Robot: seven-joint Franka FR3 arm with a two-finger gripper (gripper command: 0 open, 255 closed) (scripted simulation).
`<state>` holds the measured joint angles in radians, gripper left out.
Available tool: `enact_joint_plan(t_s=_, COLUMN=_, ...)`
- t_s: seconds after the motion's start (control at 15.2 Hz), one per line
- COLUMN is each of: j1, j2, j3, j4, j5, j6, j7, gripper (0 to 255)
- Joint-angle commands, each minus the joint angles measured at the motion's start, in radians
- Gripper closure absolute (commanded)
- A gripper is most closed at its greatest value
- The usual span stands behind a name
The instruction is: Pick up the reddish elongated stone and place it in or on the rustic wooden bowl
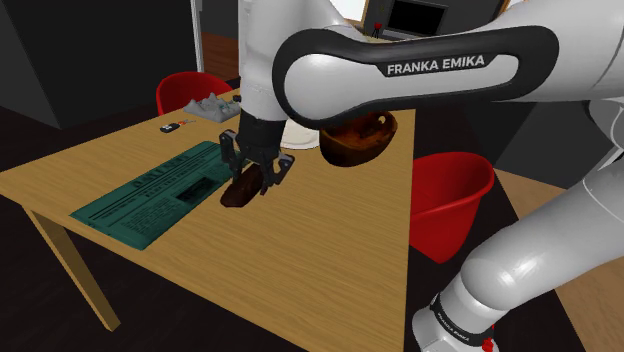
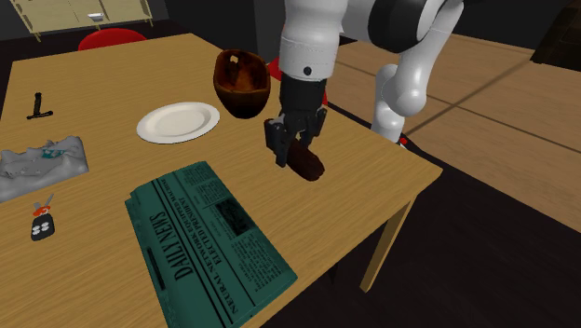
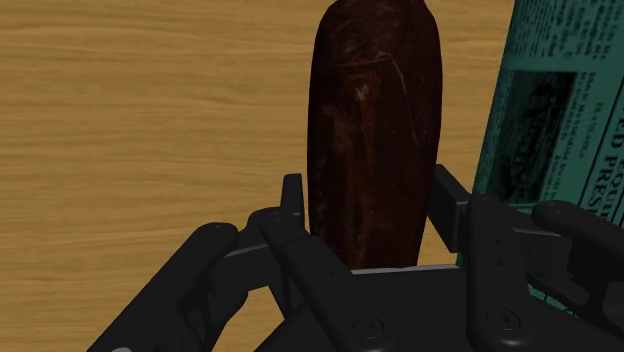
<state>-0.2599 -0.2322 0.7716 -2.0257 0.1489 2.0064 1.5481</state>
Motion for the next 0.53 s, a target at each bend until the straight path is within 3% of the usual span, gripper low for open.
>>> enact_joint_plan(t_s=0.0, j1=0.0, j2=-0.003, j3=-0.003, j4=0.026, j5=0.001, j6=-0.029, j7=0.0, gripper=255)
enact_joint_plan(t_s=0.46, j1=-0.005, j2=-0.004, j3=-0.013, j4=0.119, j5=-0.003, j6=-0.123, j7=0.001, gripper=255)
